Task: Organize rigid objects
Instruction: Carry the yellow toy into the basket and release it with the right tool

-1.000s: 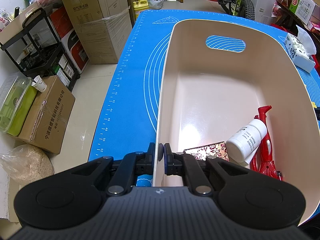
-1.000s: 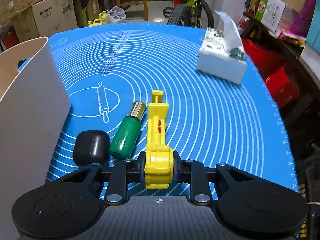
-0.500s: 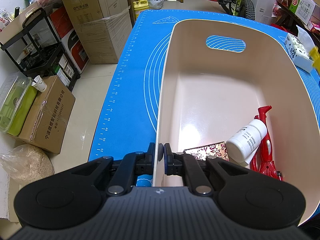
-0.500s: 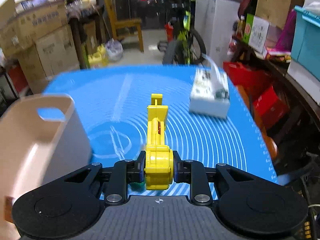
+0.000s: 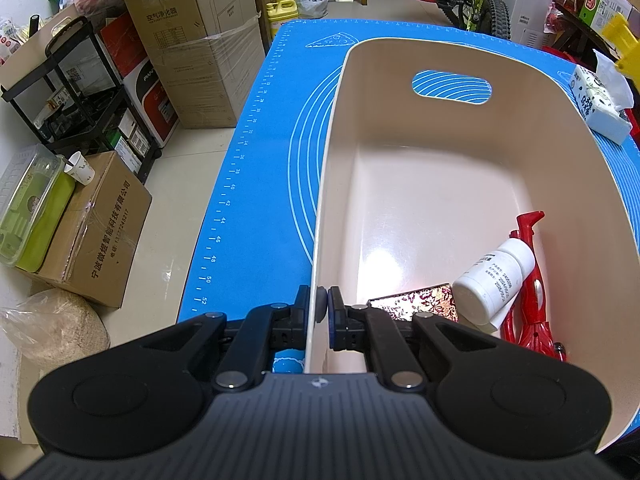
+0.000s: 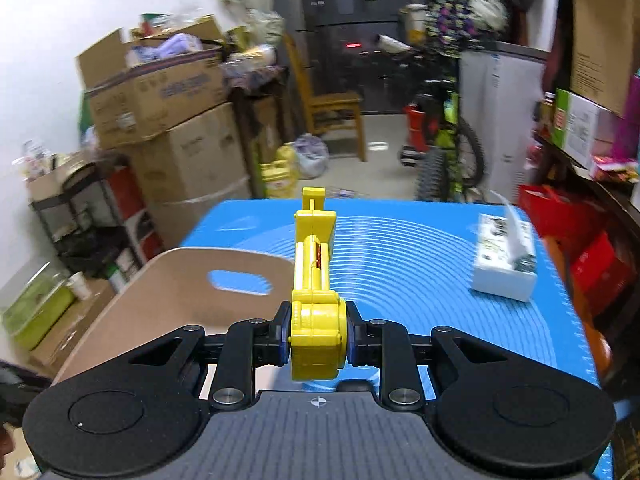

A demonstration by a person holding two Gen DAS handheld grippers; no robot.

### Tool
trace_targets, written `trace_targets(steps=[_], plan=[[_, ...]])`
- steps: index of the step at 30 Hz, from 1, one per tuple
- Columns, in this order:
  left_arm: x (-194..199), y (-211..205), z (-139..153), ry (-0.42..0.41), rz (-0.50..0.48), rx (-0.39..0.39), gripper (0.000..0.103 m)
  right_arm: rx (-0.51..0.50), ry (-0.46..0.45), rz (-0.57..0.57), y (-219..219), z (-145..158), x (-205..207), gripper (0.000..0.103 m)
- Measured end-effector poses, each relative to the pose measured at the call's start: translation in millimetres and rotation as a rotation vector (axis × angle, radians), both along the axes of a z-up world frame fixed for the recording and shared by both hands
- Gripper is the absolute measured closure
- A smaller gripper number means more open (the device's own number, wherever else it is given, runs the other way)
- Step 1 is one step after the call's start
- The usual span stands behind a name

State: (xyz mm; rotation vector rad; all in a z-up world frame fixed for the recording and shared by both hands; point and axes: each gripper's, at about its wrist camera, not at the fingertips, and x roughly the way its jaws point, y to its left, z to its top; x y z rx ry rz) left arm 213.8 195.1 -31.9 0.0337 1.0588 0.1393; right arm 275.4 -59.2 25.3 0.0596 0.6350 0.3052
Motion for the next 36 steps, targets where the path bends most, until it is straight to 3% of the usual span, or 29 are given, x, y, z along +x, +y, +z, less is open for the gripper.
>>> trace_targets(steps=[7,18,20,25,32,36], plan=[[0.1,0.2,-0.1,0.0,-0.001,0.0,0.093,-0.025,0.054,0.152,44.7,-10.8,-14.0,0.069],[0.1,0.5,0.1,0.0,-0.001,0.002,0.093,-0.177,0.203,0.356,100.8,-52.7,-32.4,0.069],[0.2,0.8,0.1,0.0,-0.001,0.002,0.093,-0.214,0.192,0.373,106.2,-53.7,-36.1,0.069],[0.0,1.5,0.1,0.0,0.0,0.003,0.093,-0.196,0.221,0.399,106.4,-52.9,-34.8,0.069],[0.5,1.5,-0.6,0.001,0.0,0.004,0.093,-0.149,0.192,0.377,88.4,-36.3,-29.4,0.051],[0.7,0.6,-0.4,0.002,-0.001,0.004,0.093,-0.103,0.161,0.325,69.9,-21.5,-22.0,0.049]])
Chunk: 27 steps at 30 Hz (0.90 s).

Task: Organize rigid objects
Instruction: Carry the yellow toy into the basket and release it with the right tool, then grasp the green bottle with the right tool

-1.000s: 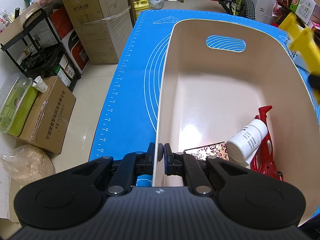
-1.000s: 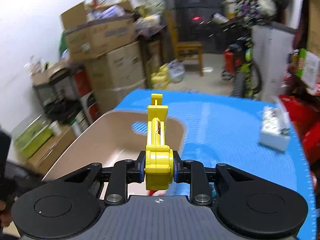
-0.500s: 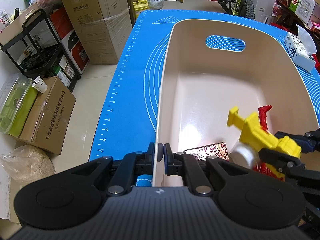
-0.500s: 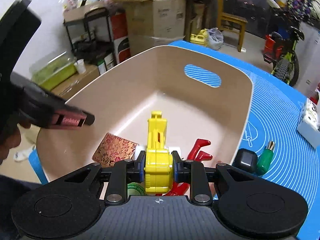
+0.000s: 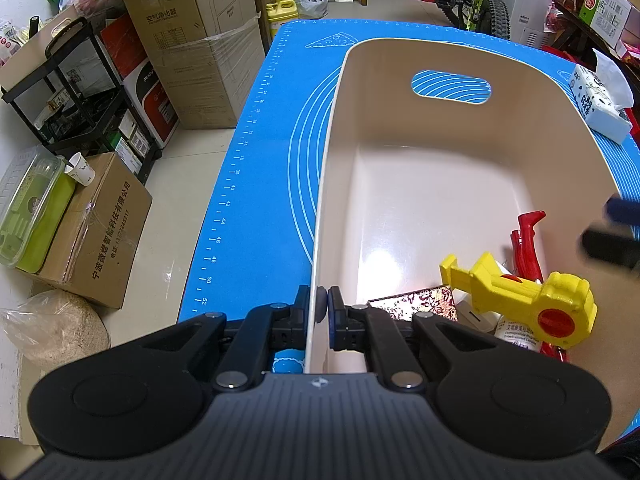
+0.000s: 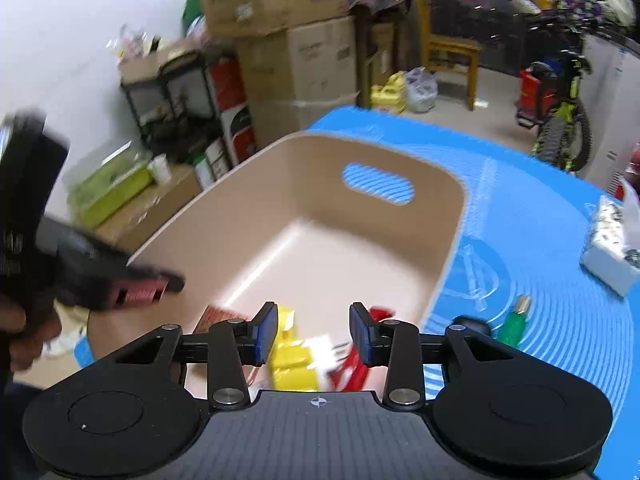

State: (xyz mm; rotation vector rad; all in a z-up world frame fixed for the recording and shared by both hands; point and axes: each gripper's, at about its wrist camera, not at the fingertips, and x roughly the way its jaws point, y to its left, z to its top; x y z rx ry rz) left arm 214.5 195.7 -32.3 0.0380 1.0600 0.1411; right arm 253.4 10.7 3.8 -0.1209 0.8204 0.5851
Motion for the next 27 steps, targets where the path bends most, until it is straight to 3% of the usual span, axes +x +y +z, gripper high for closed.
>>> trace_targets(steps=[7,12,22,27], plan=[[0.0,0.3,0.0,0.0,0.0,0.0,0.093,0.046,-0.042,-0.185,-56.4,15.3,34.5,0.049],[0.2,-0.6,0.0,0.001,-0.001,0.001,0.093,0.042,-0.026,-0.334,-96.6,4.0,58.8,0.049],[0.3,-0.9,0.3,0.001,-0.001,0.001,0.093,-0.098,0.075,-0.424,-112.4,-66.5,97.6,0.049],[0.0,-0.4,0.0,0.001,-0.002,0.005,0.093,-0.131,0.098,-0.445,-110.9,-86.3,110.2,0.049]])
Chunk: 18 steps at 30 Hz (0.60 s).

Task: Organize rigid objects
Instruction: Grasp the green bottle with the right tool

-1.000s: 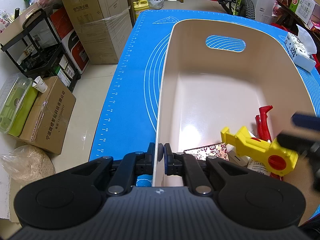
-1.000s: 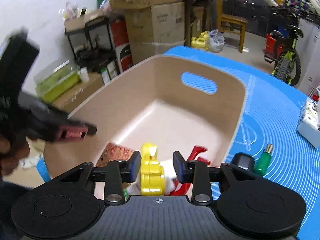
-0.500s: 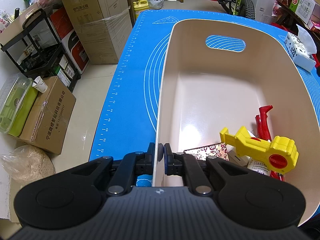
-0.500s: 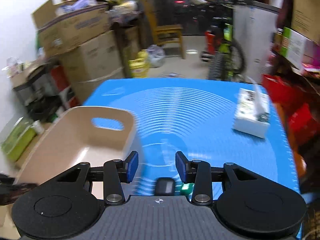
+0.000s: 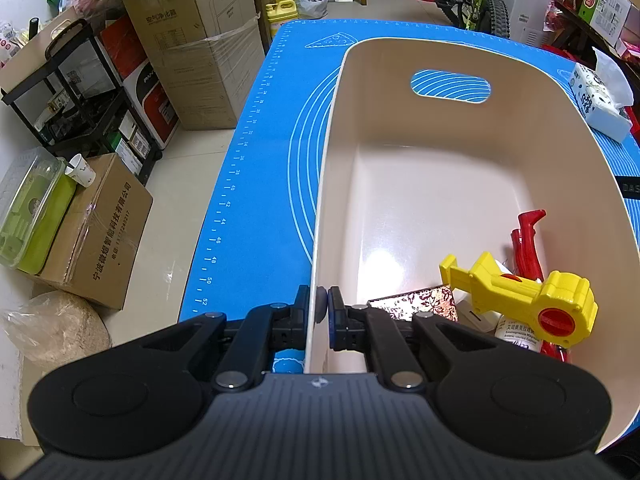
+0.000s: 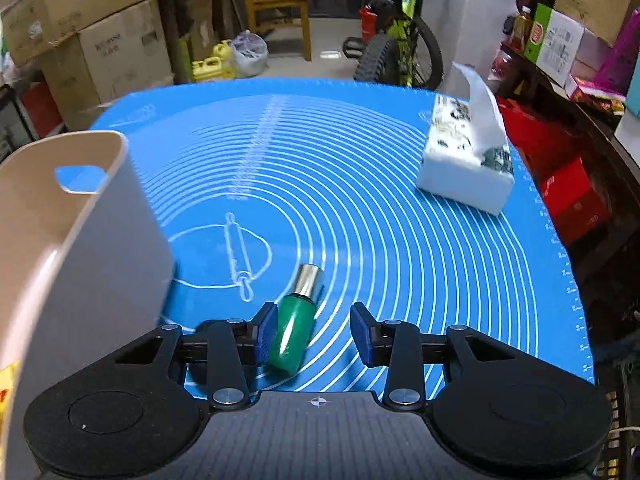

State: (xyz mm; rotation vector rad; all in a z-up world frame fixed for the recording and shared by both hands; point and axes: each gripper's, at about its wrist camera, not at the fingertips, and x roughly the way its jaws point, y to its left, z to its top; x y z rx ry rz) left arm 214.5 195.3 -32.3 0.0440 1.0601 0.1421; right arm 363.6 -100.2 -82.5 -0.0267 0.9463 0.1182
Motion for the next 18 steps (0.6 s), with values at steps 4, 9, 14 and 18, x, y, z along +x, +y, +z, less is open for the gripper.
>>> trace_targets(steps=[4,9,14,18], plan=[[0.7,-0.9,-0.1,0.001,0.0,0.003,0.092,0.023,-0.006,-0.022,-2.7,-10.8,7.6,0.049],[1.9,-4.7,-0.1,0.004,0.001,0.01,0.092,0.018,0.001,-0.002,4.7,-17.0,12.8,0.048],[1.9,-4.7,-0.1,0.003,0.001,0.009,0.092,-0.015,0.024,0.006,10.2,-28.8,13.5,0.051],[1.9,-4.6,-0.1,0.003,0.001,0.009,0.092,-0.019,0.022,0.009,13.1,-28.3,11.4,0.065]])
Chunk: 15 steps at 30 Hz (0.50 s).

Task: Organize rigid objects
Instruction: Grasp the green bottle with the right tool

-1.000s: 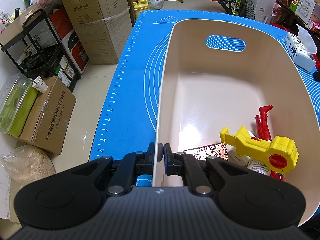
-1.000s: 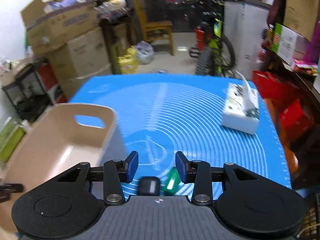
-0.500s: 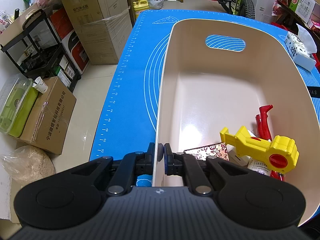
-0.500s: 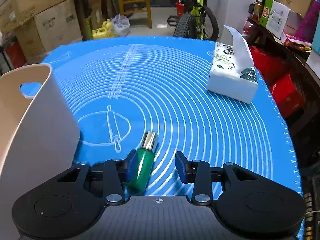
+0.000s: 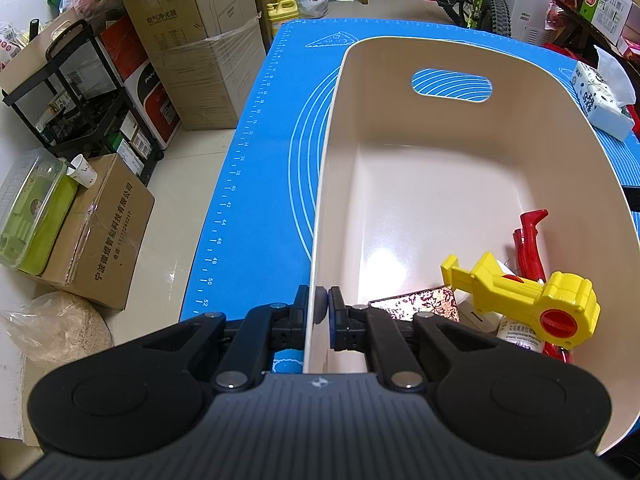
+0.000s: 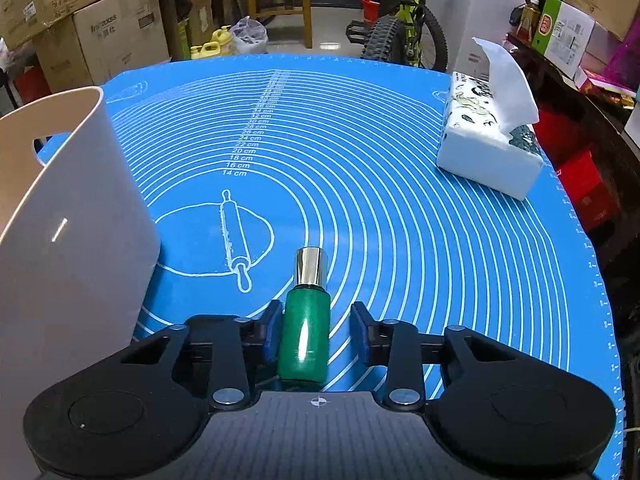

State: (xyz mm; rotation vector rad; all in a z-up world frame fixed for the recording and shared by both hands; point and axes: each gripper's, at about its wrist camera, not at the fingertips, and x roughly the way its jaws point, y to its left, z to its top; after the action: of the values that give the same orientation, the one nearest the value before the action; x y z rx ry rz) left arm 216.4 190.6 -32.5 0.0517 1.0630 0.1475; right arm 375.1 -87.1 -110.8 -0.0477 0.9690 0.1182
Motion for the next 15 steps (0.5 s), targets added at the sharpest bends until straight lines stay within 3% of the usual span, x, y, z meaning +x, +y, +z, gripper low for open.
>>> trace_targets(steps=[15], plan=[[-0.2,-0.2,0.1,0.0,0.002,0.002,0.092,0.029,-0.037,-0.044,-16.3,14.5,-11.3,0.069]])
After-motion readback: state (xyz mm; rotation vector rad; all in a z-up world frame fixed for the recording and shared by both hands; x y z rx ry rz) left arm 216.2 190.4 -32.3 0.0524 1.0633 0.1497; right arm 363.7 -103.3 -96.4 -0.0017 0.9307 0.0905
